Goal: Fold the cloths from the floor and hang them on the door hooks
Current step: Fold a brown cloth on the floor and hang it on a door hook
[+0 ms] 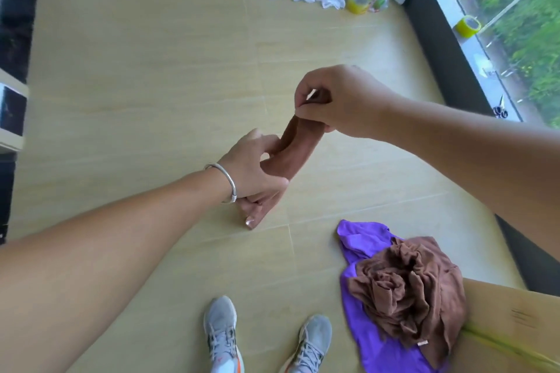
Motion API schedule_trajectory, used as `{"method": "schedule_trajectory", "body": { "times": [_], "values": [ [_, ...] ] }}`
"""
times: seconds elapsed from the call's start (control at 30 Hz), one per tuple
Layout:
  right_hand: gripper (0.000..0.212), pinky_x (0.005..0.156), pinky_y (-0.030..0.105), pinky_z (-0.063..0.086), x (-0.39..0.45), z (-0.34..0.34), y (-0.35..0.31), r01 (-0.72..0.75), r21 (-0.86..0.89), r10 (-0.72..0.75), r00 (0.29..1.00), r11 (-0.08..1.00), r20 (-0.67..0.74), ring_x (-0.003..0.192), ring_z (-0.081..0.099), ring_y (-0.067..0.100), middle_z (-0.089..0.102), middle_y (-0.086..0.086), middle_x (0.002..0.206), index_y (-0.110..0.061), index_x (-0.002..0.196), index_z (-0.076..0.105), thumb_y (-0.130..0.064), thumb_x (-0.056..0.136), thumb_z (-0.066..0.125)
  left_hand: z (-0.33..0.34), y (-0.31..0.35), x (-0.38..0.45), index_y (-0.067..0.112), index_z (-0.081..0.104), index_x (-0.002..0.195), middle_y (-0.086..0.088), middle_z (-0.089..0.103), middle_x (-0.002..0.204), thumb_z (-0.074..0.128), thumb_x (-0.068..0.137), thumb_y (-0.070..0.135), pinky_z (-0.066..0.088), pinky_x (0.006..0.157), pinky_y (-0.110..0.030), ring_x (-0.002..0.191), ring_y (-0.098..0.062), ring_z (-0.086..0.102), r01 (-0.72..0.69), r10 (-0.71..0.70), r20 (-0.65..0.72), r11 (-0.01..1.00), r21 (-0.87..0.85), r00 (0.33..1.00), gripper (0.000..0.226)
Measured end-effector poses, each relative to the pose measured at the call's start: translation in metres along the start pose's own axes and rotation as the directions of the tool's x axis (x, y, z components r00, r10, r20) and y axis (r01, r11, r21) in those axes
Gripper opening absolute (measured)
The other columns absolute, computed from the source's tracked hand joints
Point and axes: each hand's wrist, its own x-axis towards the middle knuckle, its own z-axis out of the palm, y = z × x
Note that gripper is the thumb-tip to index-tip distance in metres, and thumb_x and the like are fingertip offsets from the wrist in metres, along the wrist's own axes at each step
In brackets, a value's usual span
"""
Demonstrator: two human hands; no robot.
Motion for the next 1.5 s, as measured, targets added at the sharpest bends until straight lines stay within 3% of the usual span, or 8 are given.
{"method": "schedule_trajectory", "body": {
  "times": [0.13, 0.3, 0.5, 0.77, 0.87, 1.03, 1.17, 1.5],
  "values": [
    [0.005, 0.045, 0.02, 0.032, 0.021, 0.016, -0.017, 0.022, -0.149, -0.022, 1.0, 0.989, 0.001, 0.052, 0.048, 0.0, 0.053, -0.016, 0.058, -0.03, 0.082, 0.063, -0.028, 0.084, 0.067, -0.042, -0.035, -0.016, 0.037, 0.05, 0.067, 0.017, 0.051, 0.082, 0.065, 0.061, 0.038, 0.046, 0.074, -0.029, 0.083, -0.012, 0.053, 0.035, -0.034, -0.022, 0.998, 0.059, 0.999, 0.016],
    [0.019, 0.05, 0.026, 0.031, 0.04, 0.04, -0.023, 0.097, -0.411, -0.046, 0.99, 0.906, 0.133, 0.06, 0.047, 0.012, 0.052, -0.007, 0.066, -0.028, 0.081, 0.053, -0.045, 0.087, 0.063, -0.077, -0.074, -0.038, 0.046, 0.047, 0.075, 0.012, 0.061, 0.062, 0.065, 0.067, 0.043, 0.039, 0.052, -0.024, 0.058, -0.006, 0.057, 0.09, -0.107, 0.056, 0.966, 0.242, 0.993, 0.02],
    [0.021, 0.072, 0.033, 0.045, 0.042, 0.093, 0.003, 0.308, -0.525, -0.12, 0.924, 0.793, 0.362, 0.102, 0.049, 0.016, 0.053, -0.008, 0.101, -0.026, 0.086, 0.052, -0.045, 0.09, 0.059, -0.091, -0.135, -0.078, 0.045, 0.055, 0.075, 0.014, 0.064, 0.059, 0.064, 0.076, 0.054, 0.046, 0.058, -0.025, 0.057, -0.006, 0.059, 0.194, -0.295, 0.176, 0.879, 0.436, 0.939, 0.013],
    [0.008, 0.062, 0.03, 0.032, 0.015, 0.184, 0.026, 0.334, -0.572, 0.054, 0.83, 0.749, 0.555, 0.074, 0.047, 0.026, 0.05, -0.002, 0.081, -0.028, 0.093, 0.047, -0.021, 0.09, 0.043, -0.047, -0.201, -0.137, 0.03, 0.067, 0.101, 0.005, 0.068, 0.094, 0.046, 0.094, 0.039, 0.039, 0.065, -0.025, 0.091, -0.023, 0.065, 0.247, -0.564, 0.129, 0.54, 0.804, 0.815, 0.023],
    [0.019, 0.062, 0.03, 0.032, 0.022, 0.192, 0.027, 0.255, -0.615, 0.103, 0.869, 0.747, 0.485, 0.07, 0.045, 0.024, 0.04, -0.005, 0.071, -0.027, 0.09, 0.037, -0.011, 0.085, 0.045, -0.05, -0.206, -0.128, 0.026, 0.067, 0.098, 0.003, 0.065, 0.097, 0.047, 0.096, 0.036, 0.039, 0.065, -0.026, 0.092, -0.023, 0.064, 0.309, -0.608, 0.055, 0.477, 0.823, 0.792, 0.022],
    [0.026, 0.066, 0.029, 0.037, 0.066, 0.156, 0.025, 0.085, -0.739, 0.163, 0.953, 0.669, 0.257, 0.09, 0.062, 0.026, 0.062, 0.001, 0.096, -0.024, 0.1, 0.057, -0.006, 0.086, 0.043, -0.111, -0.19, -0.085, 0.025, 0.063, 0.087, 0.001, 0.063, 0.083, 0.048, 0.086, 0.014, 0.04, 0.065, -0.028, 0.08, -0.026, 0.061, 0.481, -0.559, -0.139, 0.531, 0.698, 0.818, 0.019],
    [0.026, 0.064, 0.029, 0.037, 0.11, 0.104, 0.006, -0.101, -0.734, 0.197, 0.979, 0.671, 0.045, 0.073, 0.051, 0.027, 0.046, -0.001, 0.07, -0.02, 0.092, 0.063, -0.004, 0.083, 0.045, -0.188, -0.162, -0.047, 0.022, 0.061, 0.083, -0.004, 0.063, 0.083, 0.045, 0.088, 0.012, 0.043, 0.065, -0.03, 0.076, -0.028, 0.057, 0.544, -0.449, -0.32, 0.573, 0.613, 0.834, 0.019],
    [0.022, 0.067, 0.034, 0.03, 0.165, 0.005, -0.033, -0.141, -0.556, -0.109, 0.913, 0.819, -0.393, 0.07, 0.042, 0.027, 0.055, 0.008, 0.074, -0.013, 0.084, 0.064, -0.012, 0.086, 0.042, -0.312, -0.091, -0.033, 0.018, 0.066, 0.084, -0.009, 0.062, 0.072, 0.045, 0.096, 0.026, 0.049, 0.06, -0.038, 0.067, -0.034, 0.054, 0.477, -0.013, -0.636, 0.672, 0.566, 0.772, 0.025]
  ]
}}
